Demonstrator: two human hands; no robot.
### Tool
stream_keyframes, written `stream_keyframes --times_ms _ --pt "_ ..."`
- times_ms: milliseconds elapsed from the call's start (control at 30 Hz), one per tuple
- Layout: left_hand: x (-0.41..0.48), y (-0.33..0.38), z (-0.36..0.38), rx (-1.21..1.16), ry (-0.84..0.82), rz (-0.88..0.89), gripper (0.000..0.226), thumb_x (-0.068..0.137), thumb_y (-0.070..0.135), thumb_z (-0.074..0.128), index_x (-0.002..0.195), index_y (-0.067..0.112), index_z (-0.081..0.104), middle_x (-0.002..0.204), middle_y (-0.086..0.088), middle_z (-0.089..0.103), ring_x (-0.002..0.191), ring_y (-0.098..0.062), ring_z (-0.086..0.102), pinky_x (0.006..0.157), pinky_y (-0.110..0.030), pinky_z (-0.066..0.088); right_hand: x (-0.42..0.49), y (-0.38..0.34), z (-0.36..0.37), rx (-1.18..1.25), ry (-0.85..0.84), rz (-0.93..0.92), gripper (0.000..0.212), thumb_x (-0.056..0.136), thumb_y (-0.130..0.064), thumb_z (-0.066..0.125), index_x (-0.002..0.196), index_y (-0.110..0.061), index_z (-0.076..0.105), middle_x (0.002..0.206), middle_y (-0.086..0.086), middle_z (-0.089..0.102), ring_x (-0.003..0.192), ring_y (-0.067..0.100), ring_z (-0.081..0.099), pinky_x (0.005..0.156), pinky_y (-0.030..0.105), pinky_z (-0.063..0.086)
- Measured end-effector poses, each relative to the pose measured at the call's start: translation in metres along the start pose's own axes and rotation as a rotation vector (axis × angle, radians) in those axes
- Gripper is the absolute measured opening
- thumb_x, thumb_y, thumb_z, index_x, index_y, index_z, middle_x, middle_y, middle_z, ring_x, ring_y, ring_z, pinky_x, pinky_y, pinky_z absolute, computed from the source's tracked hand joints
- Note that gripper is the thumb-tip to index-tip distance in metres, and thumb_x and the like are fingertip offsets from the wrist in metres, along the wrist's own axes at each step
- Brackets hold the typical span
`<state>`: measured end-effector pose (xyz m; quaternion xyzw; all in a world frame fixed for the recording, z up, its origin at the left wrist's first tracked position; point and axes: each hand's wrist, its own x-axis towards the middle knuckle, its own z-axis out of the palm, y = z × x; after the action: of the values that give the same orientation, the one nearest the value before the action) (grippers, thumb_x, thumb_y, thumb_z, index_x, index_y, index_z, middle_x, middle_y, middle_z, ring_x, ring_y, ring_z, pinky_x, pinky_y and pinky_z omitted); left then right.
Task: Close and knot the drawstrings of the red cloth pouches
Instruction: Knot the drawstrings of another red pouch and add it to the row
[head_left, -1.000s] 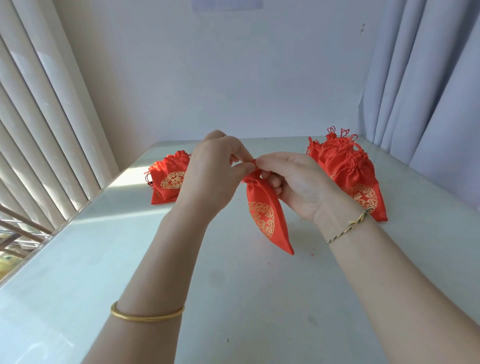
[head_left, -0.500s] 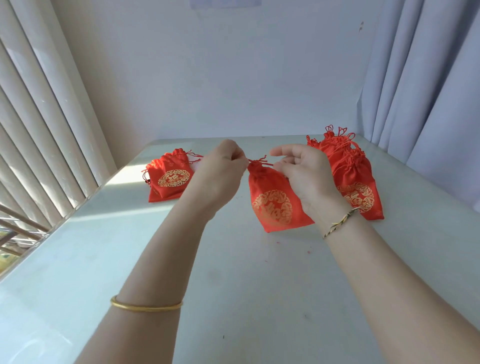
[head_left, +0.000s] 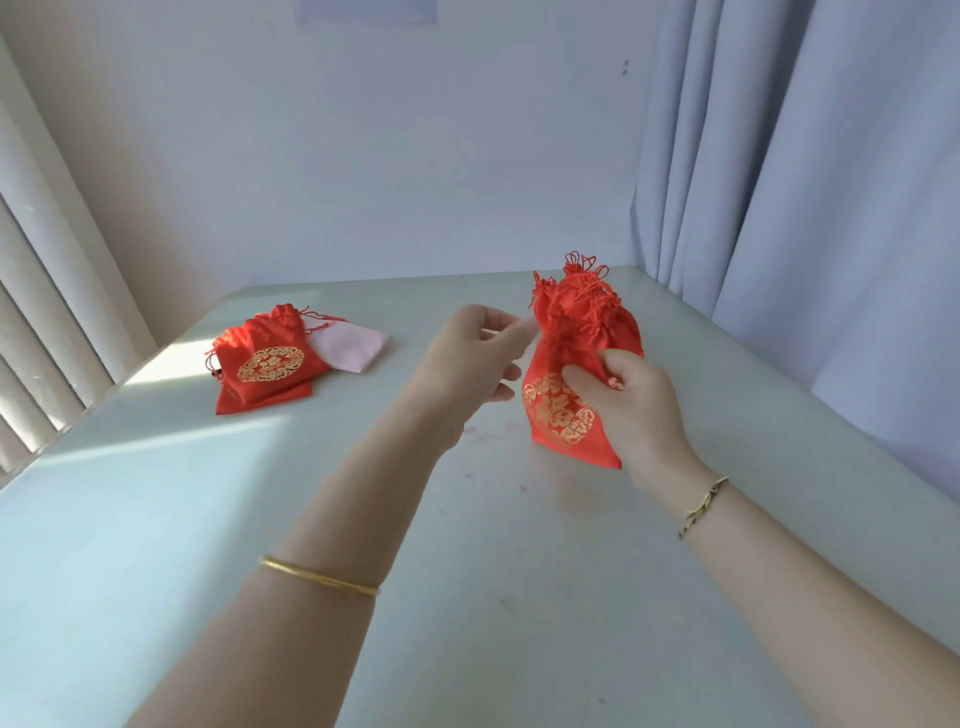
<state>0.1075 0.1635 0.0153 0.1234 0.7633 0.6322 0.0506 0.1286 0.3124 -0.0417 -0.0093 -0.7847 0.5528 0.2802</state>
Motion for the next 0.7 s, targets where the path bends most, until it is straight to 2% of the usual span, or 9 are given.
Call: stream_keyframes --times_ms 67,133,233,333,467,500,567,633,700 --pt "0.006 -0.017 0.017 0.098 -0.039 -0.04 0.045 0.086 0.03 0.064 0.123 0.012 0.047 0.108 -0.004 0.055 0.069 -0.01 0.054 0.063 -0.024 0.049 0.005 0.01 -0.017 0.077 -0.002 0.087 0.014 0.084 -0.014 0.066 0.074 -0.004 0.064 0.07 0.015 0.065 0.069 0.011 0.056 0.068 0.035 0.047" --pt "0.011 -0.032 0.035 0.148 -0.118 -0.11 0.057 0.085 0.028 0.067 0.132 0.009 0.041 0.117 -0.008 0.053 0.068 -0.01 0.054 0.059 -0.021 0.048 0.013 0.019 -0.03 0.133 -0.054 0.151 0.009 0.084 -0.014 0.066 0.075 -0.014 0.067 0.075 0.004 0.069 0.074 0.015 0.063 0.074 0.036 0.052" --pt "0.02 -0.046 0.056 0.163 -0.14 -0.083 0.027 0.087 0.018 0.064 0.11 0.006 0.056 0.08 -0.006 0.059 0.057 -0.009 0.051 0.046 -0.014 0.043 0.029 0.026 -0.039 0.141 -0.103 0.169 0.011 0.084 -0.014 0.066 0.073 -0.016 0.066 0.075 0.003 0.068 0.069 0.012 0.064 0.073 0.034 0.052" --pt "0.028 -0.051 0.073 0.134 -0.048 -0.067 0.013 0.085 0.013 0.065 0.092 0.004 0.057 0.061 -0.004 0.052 0.044 -0.006 0.05 0.042 -0.016 0.042 0.041 0.038 -0.044 -0.128 -0.015 0.084 0.022 0.083 -0.021 0.066 0.067 -0.006 0.062 0.065 0.006 0.062 0.06 0.009 0.055 0.06 0.03 0.043" --pt "0.034 -0.054 0.089 0.221 -0.039 -0.056 0.017 0.085 0.016 0.065 0.081 0.008 0.05 0.054 -0.007 0.053 0.027 -0.002 0.045 0.034 -0.014 0.036 0.05 0.051 -0.049 -0.348 0.097 0.058 0.015 0.082 -0.027 0.064 0.074 -0.015 0.062 0.063 -0.006 0.054 0.067 0.016 0.054 0.062 0.027 0.035" --pt "0.037 -0.055 0.091 0.279 -0.012 -0.037 0.019 0.084 0.018 0.065 0.079 0.01 0.049 0.055 -0.007 0.055 0.029 -0.003 0.047 0.035 -0.015 0.037 0.05 0.053 -0.049 -0.371 0.106 0.072 0.011 0.082 -0.026 0.064 0.077 -0.017 0.061 0.064 -0.008 0.053 0.07 0.017 0.055 0.063 0.027 0.035" --pt "0.041 -0.059 0.092 0.38 0.064 -0.011 0.023 0.082 0.022 0.067 0.077 0.013 0.047 0.065 -0.009 0.06 0.046 -0.014 0.059 0.047 -0.022 0.046 0.05 0.054 -0.046 -0.388 0.141 0.106 0.009 0.082 -0.026 0.065 0.084 -0.018 0.06 0.068 -0.008 0.051 0.075 0.02 0.056 0.066 0.028 0.038" --pt "0.042 -0.059 0.091 0.413 0.098 -0.022 0.023 0.081 0.024 0.067 0.081 0.014 0.046 0.073 -0.011 0.063 0.059 -0.024 0.061 0.058 -0.03 0.051 0.047 0.053 -0.044 -0.4 0.22 0.123 0.017 0.081 -0.025 0.065 0.093 -0.014 0.059 0.085 0.0 0.055 0.085 0.023 0.056 0.073 0.032 0.042" --pt "0.041 -0.059 0.089 0.363 0.088 -0.044 0.024 0.083 0.022 0.066 0.09 0.012 0.046 0.069 -0.007 0.06 0.05 -0.017 0.057 0.049 -0.024 0.048 0.04 0.048 -0.043 -0.412 0.304 0.113 0.023 0.081 -0.02 0.064 0.1 -0.011 0.054 0.1 0.006 0.054 0.09 0.023 0.054 0.077 0.034 0.042"
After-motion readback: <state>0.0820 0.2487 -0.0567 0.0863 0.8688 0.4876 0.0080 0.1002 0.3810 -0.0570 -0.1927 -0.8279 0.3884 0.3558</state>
